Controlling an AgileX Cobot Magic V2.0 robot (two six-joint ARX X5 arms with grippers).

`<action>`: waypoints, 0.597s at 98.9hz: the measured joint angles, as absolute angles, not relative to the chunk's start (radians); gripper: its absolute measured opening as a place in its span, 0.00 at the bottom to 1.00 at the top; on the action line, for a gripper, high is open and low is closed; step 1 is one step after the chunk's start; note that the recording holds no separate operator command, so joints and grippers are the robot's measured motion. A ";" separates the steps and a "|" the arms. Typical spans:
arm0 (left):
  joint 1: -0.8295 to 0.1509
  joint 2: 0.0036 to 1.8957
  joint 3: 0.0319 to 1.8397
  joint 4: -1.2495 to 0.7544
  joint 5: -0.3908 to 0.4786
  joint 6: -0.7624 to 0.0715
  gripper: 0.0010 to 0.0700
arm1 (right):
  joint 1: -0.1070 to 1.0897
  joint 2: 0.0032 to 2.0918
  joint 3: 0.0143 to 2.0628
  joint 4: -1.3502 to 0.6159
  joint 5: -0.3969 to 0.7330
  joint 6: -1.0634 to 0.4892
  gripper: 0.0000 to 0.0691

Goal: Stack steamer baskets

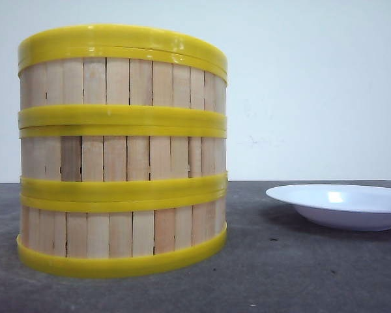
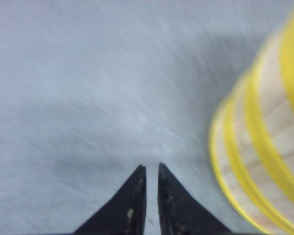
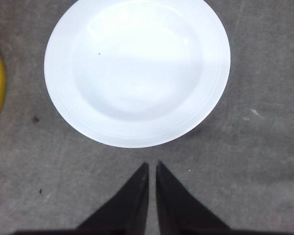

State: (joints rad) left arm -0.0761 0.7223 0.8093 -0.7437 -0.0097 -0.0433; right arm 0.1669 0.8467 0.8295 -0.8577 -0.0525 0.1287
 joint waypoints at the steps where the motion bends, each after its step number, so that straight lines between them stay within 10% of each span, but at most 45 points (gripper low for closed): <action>1: -0.074 0.710 0.799 -0.736 -0.010 -0.043 0.01 | 0.167 0.847 0.830 -0.857 -0.052 0.129 0.03; 59: -0.047 0.006 0.083 -0.302 -0.010 -0.044 0.01 | 0.167 0.847 0.829 -0.794 -0.052 0.129 0.03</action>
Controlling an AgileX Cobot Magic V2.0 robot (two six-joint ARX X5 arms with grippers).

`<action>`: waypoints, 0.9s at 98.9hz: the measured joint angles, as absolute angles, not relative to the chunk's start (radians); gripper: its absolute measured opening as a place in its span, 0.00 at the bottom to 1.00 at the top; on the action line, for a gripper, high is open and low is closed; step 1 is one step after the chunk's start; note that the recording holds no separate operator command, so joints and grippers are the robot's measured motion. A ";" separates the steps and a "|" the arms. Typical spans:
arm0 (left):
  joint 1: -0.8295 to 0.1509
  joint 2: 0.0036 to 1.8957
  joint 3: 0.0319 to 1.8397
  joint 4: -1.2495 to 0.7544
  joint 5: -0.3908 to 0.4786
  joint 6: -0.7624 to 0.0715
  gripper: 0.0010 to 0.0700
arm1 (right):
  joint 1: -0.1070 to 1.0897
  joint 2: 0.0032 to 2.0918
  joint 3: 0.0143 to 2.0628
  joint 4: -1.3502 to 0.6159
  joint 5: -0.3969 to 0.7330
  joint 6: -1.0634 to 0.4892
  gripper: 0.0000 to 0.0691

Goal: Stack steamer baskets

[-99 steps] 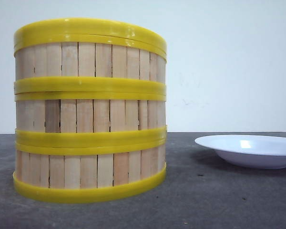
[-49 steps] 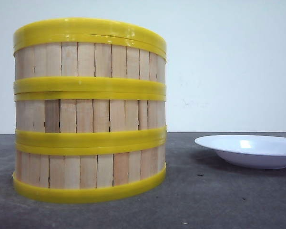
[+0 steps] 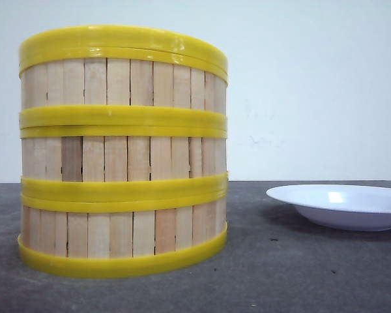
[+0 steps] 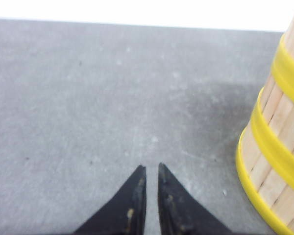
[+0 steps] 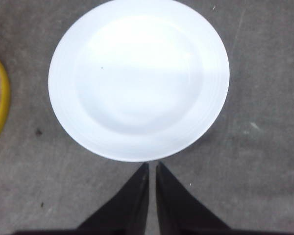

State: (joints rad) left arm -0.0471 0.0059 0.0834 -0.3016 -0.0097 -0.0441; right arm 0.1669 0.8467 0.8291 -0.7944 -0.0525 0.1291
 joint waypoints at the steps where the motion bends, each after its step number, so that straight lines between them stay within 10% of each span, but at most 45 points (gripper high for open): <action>1: -0.047 0.007 0.083 -0.299 -0.010 -0.044 0.01 | 0.167 0.847 0.829 -0.791 -0.052 0.129 0.03; 89: -0.048 0.006 0.033 -0.183 0.022 -0.044 0.01 | 0.167 0.847 0.829 -0.608 -0.052 0.130 0.03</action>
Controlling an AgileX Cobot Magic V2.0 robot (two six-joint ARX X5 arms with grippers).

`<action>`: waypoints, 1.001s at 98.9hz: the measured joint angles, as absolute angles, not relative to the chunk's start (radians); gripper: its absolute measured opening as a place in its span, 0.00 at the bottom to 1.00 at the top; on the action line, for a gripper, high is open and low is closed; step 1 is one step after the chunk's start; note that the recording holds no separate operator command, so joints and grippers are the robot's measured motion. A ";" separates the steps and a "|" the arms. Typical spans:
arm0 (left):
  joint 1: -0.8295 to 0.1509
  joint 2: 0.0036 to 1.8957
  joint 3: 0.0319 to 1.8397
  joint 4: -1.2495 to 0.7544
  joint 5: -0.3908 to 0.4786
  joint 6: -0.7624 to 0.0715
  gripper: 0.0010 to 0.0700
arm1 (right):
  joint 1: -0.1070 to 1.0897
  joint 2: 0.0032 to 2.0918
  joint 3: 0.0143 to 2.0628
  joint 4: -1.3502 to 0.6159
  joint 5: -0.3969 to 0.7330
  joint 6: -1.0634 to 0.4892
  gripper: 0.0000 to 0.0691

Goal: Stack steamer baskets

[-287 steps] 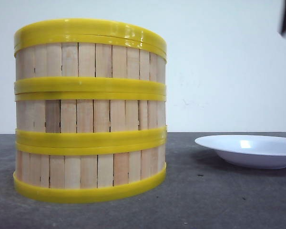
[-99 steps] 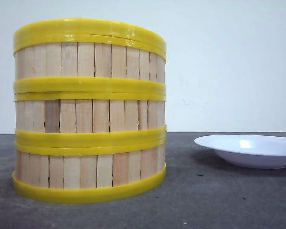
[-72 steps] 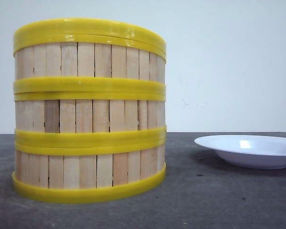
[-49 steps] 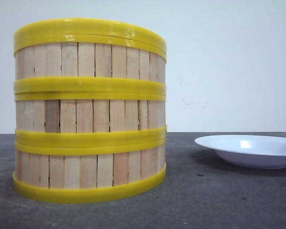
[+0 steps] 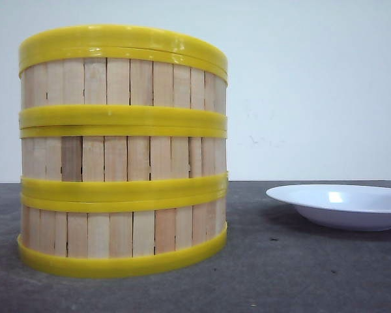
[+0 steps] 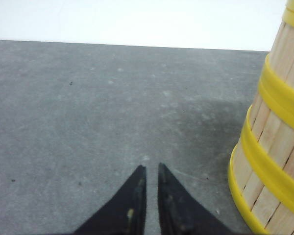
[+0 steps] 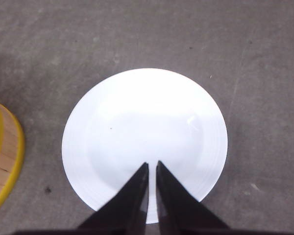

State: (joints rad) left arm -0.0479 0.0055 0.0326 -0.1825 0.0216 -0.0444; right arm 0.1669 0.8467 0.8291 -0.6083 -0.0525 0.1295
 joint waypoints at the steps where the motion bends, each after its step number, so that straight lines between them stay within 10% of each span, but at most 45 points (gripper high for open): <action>1: -0.048 0.006 0.033 -0.183 0.022 -0.044 0.01 | 0.167 0.847 0.829 -0.608 -0.052 0.130 0.03; 99: -0.048 0.006 0.033 -0.183 0.022 -0.045 0.01 | 0.076 0.002 0.021 -0.183 -0.060 0.097 0.03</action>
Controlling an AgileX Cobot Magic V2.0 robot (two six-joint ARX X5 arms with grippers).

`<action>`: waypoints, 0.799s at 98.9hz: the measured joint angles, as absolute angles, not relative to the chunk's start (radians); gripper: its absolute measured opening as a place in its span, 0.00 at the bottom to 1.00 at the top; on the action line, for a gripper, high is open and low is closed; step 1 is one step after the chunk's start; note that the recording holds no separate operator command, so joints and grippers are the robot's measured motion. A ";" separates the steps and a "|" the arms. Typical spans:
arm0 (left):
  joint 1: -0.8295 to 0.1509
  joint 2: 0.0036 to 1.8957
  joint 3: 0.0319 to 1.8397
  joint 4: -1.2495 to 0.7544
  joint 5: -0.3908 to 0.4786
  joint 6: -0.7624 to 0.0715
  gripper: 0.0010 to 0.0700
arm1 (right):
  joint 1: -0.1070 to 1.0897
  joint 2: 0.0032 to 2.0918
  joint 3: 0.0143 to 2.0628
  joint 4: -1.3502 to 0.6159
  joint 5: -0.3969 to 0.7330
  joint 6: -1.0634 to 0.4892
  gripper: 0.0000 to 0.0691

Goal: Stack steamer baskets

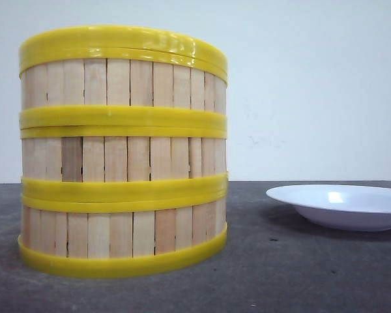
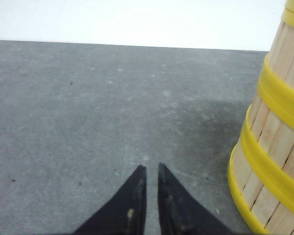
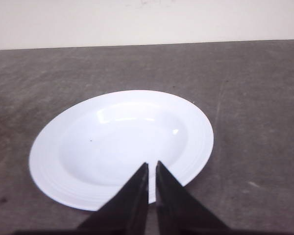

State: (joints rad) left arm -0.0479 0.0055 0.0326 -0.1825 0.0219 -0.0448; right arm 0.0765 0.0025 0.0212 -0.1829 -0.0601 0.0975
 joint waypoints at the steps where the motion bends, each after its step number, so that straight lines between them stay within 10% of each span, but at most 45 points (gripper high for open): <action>1: -0.048 0.006 0.033 -0.183 0.022 -0.045 0.01 | 0.075 0.002 0.021 -0.183 -0.058 0.096 0.03; 79: -0.048 0.006 0.033 -0.183 0.022 -0.045 0.01 | 0.051 0.003 0.018 -0.170 -0.058 0.078 0.03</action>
